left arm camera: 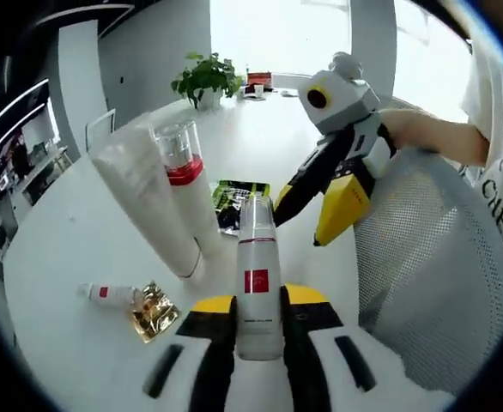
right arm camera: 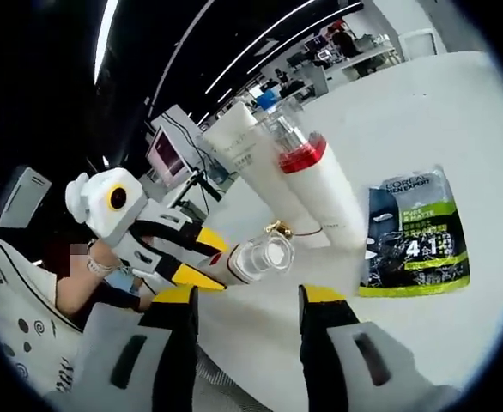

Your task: Arrange the skincare products in the storage area until every visible bottle or jar stands upright without overlapping.

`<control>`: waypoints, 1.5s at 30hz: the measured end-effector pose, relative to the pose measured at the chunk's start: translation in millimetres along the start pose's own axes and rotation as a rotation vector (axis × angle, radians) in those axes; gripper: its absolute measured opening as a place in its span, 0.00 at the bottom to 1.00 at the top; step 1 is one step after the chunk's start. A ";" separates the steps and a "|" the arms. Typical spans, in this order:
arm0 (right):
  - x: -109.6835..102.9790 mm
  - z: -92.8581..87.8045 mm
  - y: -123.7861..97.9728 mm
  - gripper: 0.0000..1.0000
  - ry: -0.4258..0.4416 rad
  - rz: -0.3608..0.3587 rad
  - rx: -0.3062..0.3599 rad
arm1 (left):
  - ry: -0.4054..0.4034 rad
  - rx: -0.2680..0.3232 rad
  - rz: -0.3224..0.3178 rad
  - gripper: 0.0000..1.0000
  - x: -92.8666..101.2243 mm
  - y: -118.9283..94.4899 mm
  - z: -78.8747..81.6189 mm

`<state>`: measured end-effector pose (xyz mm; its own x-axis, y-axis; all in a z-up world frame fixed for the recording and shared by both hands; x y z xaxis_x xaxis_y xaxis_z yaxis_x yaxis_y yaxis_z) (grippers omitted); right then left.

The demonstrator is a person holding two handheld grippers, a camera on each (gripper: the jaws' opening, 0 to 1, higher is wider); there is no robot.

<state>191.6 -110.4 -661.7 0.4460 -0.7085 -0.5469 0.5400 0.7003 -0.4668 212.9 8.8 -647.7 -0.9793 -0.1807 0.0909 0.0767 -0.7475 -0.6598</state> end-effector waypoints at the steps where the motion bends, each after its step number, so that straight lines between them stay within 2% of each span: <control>1: -0.9 0.6 -0.5 0.47 0.019 0.012 0.005 | -0.002 0.008 0.003 0.19 1.5 -0.7 2.1; 4: -0.6 5.3 -1.5 0.53 0.088 0.023 0.043 | 0.000 0.031 0.007 0.19 6.2 1.5 9.1; 8: -4.8 9.6 -4.7 0.41 0.179 0.081 0.068 | 0.023 0.038 0.024 0.19 10.8 5.6 14.8; 12: -5.6 14.6 -7.7 0.38 0.248 0.119 0.104 | 0.039 0.055 0.043 0.19 13.7 6.8 21.8; 13: -5.4 15.4 -8.3 0.36 0.269 0.127 0.109 | 0.055 0.054 0.054 0.19 18.6 8.1 25.3; 15: -4.7 17.4 -9.4 0.33 0.322 0.143 0.126 | 0.091 0.049 0.080 0.19 15.7 7.5 26.5; 19: -6.8 18.0 -9.0 0.33 0.324 0.155 0.132 | 0.141 0.044 0.108 0.19 19.3 7.5 33.2; 21: -8.0 17.3 -8.6 0.33 0.341 0.163 0.129 | 0.195 0.027 0.133 0.19 19.0 8.1 35.9; 22: -7.4 17.0 -8.4 0.32 0.358 0.165 0.130 | 0.229 0.016 0.148 0.19 19.1 8.2 37.3; 29: -6.5 19.2 -9.2 0.23 0.471 0.206 0.156 | 0.323 0.021 0.212 0.19 25.2 7.3 44.6; 40: -8.6 21.0 -9.5 0.21 0.496 0.217 0.164 | 0.324 0.045 0.228 0.19 28.6 8.8 48.8; 45: -10.0 22.7 -11.0 0.20 0.458 0.211 0.175 | 0.314 0.053 0.239 0.20 27.6 8.4 47.9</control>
<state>197.4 -113.0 -635.2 0.2217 -0.4158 -0.8820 0.6010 0.7706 -0.2123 195.4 -33.1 -615.0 -0.9415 -0.1556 -0.2988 0.3112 -0.7414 -0.5946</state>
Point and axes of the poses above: the point that each gripper's makers call its tool centre point, and the gripper's own axes: y roughly forward along the fingers, x roughly to its right, z roughly out of its top, the point moved 5 cm from there along -y, roughly backward along the fingers, and after that the axes turned 9 degrees about -z, right-handed, at the moved point
